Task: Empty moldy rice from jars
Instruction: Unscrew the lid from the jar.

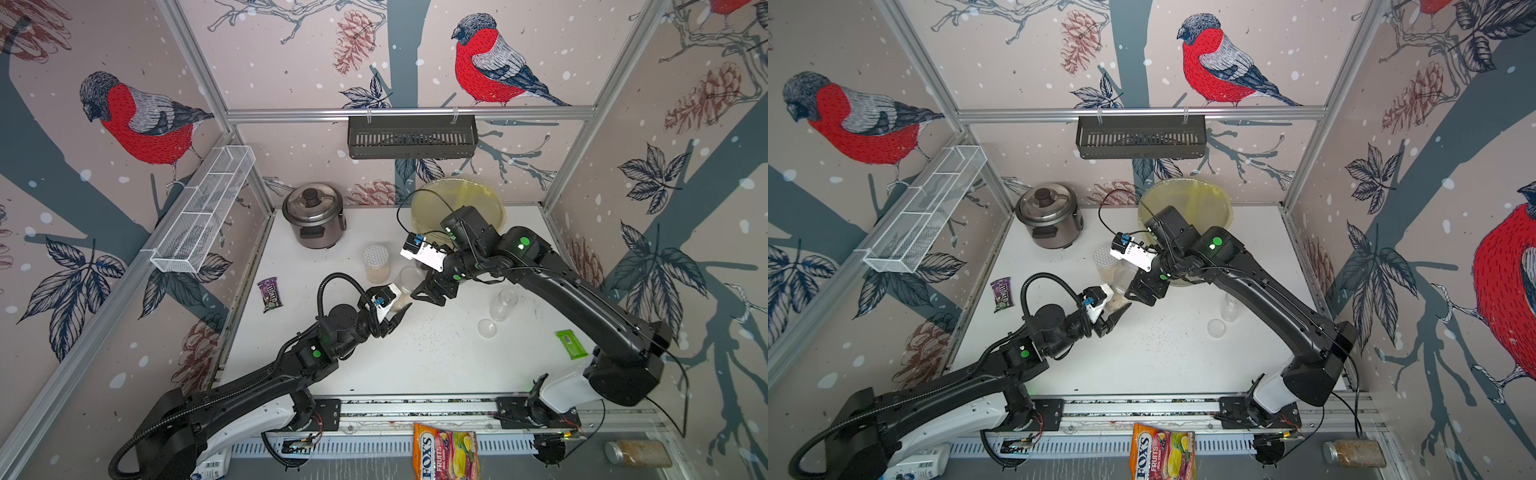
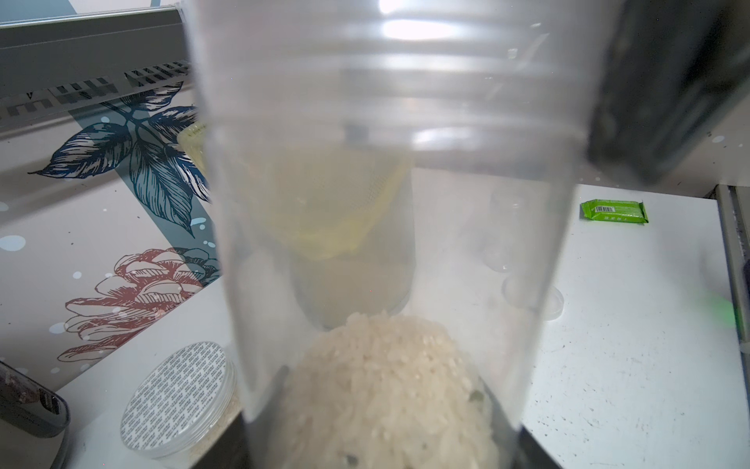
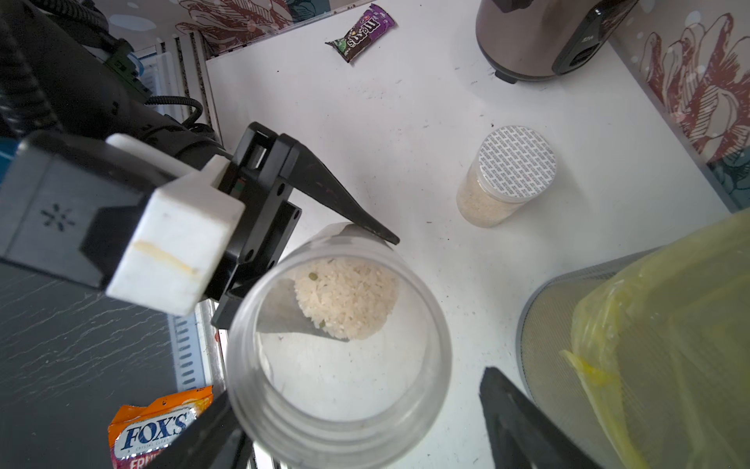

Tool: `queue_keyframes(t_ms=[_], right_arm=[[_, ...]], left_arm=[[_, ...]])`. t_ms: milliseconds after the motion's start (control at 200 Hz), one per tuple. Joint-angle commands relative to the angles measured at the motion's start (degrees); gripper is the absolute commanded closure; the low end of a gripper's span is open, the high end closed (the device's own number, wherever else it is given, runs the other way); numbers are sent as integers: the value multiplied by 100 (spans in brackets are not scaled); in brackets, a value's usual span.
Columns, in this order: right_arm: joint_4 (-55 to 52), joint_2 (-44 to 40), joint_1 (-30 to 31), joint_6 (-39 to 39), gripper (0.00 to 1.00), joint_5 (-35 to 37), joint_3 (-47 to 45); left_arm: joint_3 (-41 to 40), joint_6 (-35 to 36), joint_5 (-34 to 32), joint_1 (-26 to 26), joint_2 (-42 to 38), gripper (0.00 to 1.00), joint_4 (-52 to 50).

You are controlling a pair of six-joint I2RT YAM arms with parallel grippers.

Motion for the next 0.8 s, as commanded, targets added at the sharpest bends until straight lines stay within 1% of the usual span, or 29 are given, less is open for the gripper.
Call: queue_keyframes(t_ms=[0, 15, 95, 165, 200, 225, 280, 320, 345, 370, 420, 505, 545, 610, 640, 710, 795], right_arm=[[312, -202, -14, 130, 3, 439, 15], [341, -235, -14, 164, 0, 468, 23], [571, -486, -39, 492, 0, 494, -14], [971, -796, -35, 1013, 0, 566, -246], [1188, -942, -23, 1395, 0, 712, -356], [1287, -1020, -23, 1806, 0, 861, -407], [1399, -1129, -71, 3005, 0, 1360, -516], [1364, -1169, -78, 3677, 0, 1338, -619], [1367, -1198, 1, 3960, 0, 1240, -700], [1381, -1241, 148, 4205, 0, 1285, -786], [1500, -1348, 536, 4654, 0, 1830, -987], [1651, -1383, 1060, 5181, 0, 2706, -1191], [1679, -1559, 1283, 5480, 0, 3308, -1259], [1563, -1516, 1385, 5930, 0, 3680, -1241], [1392, -1442, 1377, 6095, 0, 3741, -1142], [1128, -1191, 1384, 6160, 0, 3767, -904], [1126, -1055, 1393, 6269, 0, 3545, -829]], left_arm=[[7, -30, -82, 1, -60, 83, 551], [-1, -23, -98, 0, -69, 83, 564], [-41, -5, -184, 0, -87, 83, 632], [-36, 20, -278, 0, -81, 83, 682], [-20, 94, -265, 2, -65, 82, 684], [-3, 188, -232, 1, -46, 82, 685], [43, 369, -162, 4, -3, 82, 662], [102, 419, -157, 1, 45, 82, 609], [138, 431, -184, 0, 73, 81, 571], [159, 442, -219, 2, 106, 81, 571], [169, 486, -253, -8, 151, 81, 609], [142, 539, -305, -9, 191, 82, 722], [135, 558, -317, -9, 205, 81, 746], [134, 583, -323, -8, 236, 81, 780], [142, 585, -324, -9, 252, 81, 766], [134, 602, -341, -9, 289, 81, 790], [96, 628, -347, -8, 338, 81, 811]])
